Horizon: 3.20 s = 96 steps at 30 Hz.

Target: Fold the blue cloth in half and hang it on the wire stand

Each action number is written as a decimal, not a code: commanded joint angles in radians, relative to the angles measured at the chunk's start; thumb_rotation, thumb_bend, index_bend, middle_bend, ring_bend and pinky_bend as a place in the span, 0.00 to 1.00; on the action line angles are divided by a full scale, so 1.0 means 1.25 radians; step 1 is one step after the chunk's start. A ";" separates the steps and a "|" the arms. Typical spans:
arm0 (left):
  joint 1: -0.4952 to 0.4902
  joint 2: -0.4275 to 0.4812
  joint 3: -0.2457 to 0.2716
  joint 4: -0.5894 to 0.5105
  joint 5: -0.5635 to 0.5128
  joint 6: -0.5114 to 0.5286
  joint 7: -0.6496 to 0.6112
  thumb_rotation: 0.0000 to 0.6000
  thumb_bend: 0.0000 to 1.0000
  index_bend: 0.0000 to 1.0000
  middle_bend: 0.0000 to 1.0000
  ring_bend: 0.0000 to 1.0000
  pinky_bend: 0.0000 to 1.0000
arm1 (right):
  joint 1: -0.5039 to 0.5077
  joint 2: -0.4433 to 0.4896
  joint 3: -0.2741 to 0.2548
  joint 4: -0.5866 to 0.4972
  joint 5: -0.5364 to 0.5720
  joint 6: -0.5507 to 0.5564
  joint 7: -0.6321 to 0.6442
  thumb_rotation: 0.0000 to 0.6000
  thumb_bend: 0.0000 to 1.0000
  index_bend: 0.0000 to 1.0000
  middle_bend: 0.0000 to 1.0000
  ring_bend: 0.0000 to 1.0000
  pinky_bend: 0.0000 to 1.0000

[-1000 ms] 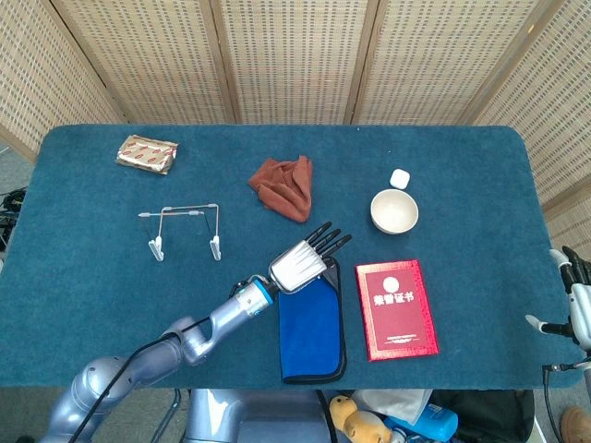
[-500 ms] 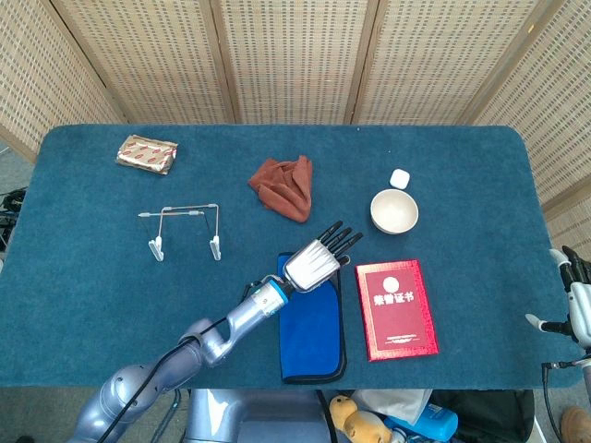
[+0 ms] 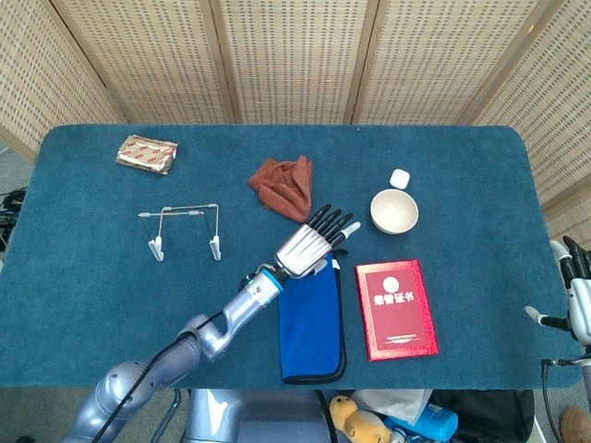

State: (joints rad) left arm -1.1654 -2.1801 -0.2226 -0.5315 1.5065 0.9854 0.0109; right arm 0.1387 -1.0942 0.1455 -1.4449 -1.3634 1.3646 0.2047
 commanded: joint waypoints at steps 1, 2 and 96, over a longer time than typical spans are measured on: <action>0.046 0.105 -0.028 -0.155 -0.080 -0.085 0.105 1.00 0.31 0.00 0.00 0.00 0.02 | -0.006 -0.017 -0.004 0.024 -0.035 0.034 0.012 1.00 0.00 0.00 0.00 0.00 0.00; 0.057 0.130 -0.033 -0.195 -0.099 -0.100 0.131 1.00 0.31 0.00 0.00 0.00 0.02 | -0.007 -0.019 -0.005 0.026 -0.040 0.041 0.012 1.00 0.00 0.00 0.00 0.00 0.00; -0.073 0.182 -0.117 -0.472 -1.105 -0.095 0.713 1.00 0.32 0.38 1.00 1.00 1.00 | -0.009 0.013 -0.024 -0.010 -0.061 0.035 0.042 1.00 0.00 0.01 0.00 0.00 0.00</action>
State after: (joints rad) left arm -1.2578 -1.9556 -0.3667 -1.1186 0.1301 0.8713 0.9010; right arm 0.1269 -1.0782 0.1158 -1.4572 -1.4400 1.4079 0.2572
